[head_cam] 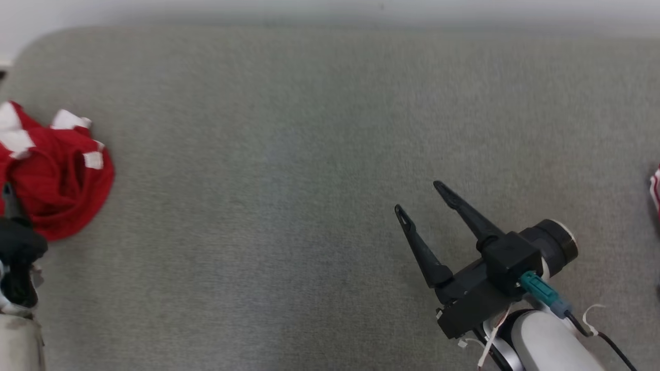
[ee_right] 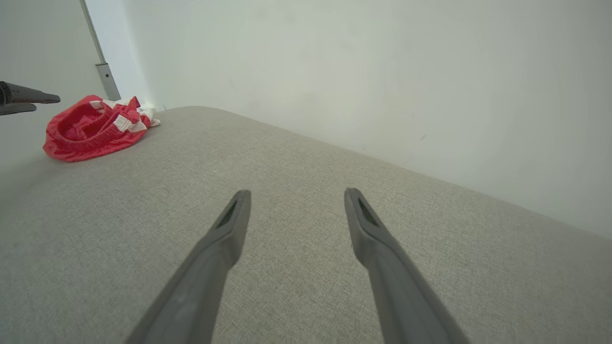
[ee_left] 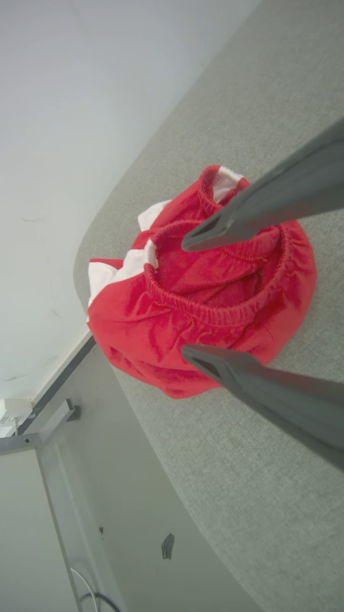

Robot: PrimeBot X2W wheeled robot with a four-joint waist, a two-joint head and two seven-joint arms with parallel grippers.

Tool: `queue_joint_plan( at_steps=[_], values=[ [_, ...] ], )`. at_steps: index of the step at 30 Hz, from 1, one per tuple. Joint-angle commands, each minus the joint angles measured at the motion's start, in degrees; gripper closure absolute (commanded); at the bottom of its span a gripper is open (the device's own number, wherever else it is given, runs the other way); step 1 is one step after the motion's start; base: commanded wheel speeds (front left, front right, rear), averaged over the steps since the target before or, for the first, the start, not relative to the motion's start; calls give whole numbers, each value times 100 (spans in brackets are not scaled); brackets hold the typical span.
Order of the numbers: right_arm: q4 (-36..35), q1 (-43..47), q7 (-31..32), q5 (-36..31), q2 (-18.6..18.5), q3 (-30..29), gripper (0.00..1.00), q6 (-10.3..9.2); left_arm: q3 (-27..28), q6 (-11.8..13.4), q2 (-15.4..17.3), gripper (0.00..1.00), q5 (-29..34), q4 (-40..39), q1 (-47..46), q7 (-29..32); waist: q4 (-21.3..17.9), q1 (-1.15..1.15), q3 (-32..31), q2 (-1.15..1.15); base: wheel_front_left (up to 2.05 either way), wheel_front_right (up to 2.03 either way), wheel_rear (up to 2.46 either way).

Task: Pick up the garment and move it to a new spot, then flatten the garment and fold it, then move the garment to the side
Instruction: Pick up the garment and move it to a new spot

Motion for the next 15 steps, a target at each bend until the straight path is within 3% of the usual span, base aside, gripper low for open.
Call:
queue_joint_plan(
  at_steps=[1, 4, 11, 12, 13, 14, 15],
  values=[
    [-118, -17, 37, -33, -26, -9, 0, -17, 7, 21, 85, 0, 34, 97, -86, 38, -498, -2, 899, -2, 0, 0, 0],
    [-412, 10, 142, -72, -99, -76, 0, -17, 63, 118, 145, 0, -75, 315, -468, 123, -521, -2, 1167, -2, 0, 0, 0],
    [-768, 110, 249, -146, -123, -248, 0, -17, -28, 658, 325, 0, 105, 1032, -798, 297, -539, -2, 1426, -2, 0, 0, 0],
    [-772, 129, 251, -147, -118, -259, 0, -17, -69, 661, 312, 15, 121, 1141, -768, 337, -536, -2, 1415, -2, 0, 0, 0],
    [-764, 142, 245, -144, -104, -272, 0, -17, -85, 655, 296, 85, 121, 1219, -745, 338, -532, -2, 1395, -2, 0, 0, 0],
    [-745, 155, 224, -131, -82, -287, 0, -17, -94, 635, 274, 100, 104, 1298, -724, 349, -524, -2, 1358, -2, 0, 0, 0],
    [-715, 172, 196, -111, -62, -307, 0, -17, -129, 586, 246, 100, 104, 1370, -689, 372, -513, -2, 1302, -2, 0, 0, 0]
  ],
)
